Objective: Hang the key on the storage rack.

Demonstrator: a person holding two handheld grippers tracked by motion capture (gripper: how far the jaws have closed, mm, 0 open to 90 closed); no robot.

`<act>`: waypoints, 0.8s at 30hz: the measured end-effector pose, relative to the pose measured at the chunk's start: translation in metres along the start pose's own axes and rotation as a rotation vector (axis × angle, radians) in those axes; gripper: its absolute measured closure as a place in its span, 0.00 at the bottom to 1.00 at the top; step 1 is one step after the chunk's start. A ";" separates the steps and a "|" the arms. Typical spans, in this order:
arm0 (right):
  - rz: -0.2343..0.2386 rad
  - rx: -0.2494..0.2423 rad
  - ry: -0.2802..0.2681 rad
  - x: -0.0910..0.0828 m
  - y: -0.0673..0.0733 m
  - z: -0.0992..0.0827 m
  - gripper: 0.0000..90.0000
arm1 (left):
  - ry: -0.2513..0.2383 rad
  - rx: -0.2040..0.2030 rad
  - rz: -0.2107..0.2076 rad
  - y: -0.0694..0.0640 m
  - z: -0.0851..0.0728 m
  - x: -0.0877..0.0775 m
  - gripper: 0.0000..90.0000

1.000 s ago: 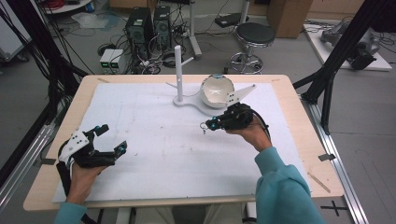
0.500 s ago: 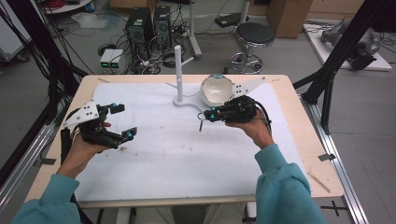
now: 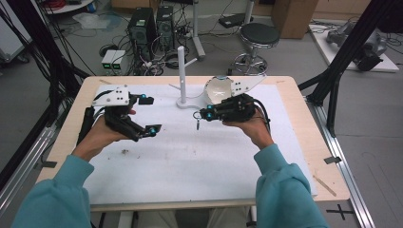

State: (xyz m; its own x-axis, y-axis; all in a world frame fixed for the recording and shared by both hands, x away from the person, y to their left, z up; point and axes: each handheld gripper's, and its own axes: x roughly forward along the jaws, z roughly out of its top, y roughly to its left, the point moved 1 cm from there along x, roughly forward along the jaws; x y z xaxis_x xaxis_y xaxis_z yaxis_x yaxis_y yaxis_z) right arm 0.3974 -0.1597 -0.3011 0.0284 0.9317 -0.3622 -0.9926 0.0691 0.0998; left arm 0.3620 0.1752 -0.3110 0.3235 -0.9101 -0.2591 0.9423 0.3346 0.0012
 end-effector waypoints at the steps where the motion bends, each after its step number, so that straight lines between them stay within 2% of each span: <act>1: 0.000 0.000 0.000 0.000 0.000 0.000 0.99 | 0.003 0.001 -0.009 0.000 0.004 0.004 0.02; 5: 0.013 -0.011 -0.011 0.004 0.000 0.001 0.99 | 0.008 0.009 -0.051 -0.002 0.016 0.017 0.02; 11: 0.027 -0.017 -0.013 0.007 0.001 0.002 0.99 | 0.017 0.019 -0.096 -0.006 0.025 0.033 0.02; 20: 0.029 -0.023 -0.025 0.004 0.001 0.002 0.99 | 0.053 0.008 -0.139 -0.006 0.025 0.056 0.02; 24: 0.031 -0.031 -0.027 0.005 0.000 0.002 0.99 | 0.068 -0.017 -0.162 -0.004 0.023 0.064 0.04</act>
State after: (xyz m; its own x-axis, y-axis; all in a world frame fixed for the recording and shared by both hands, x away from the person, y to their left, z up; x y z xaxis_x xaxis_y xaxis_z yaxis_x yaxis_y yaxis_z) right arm 0.3981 -0.1548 -0.3009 0.0003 0.9426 -0.3339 -0.9962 0.0292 0.0817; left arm 0.3808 0.1096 -0.3055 0.1608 -0.9340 -0.3190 0.9798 0.1899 -0.0621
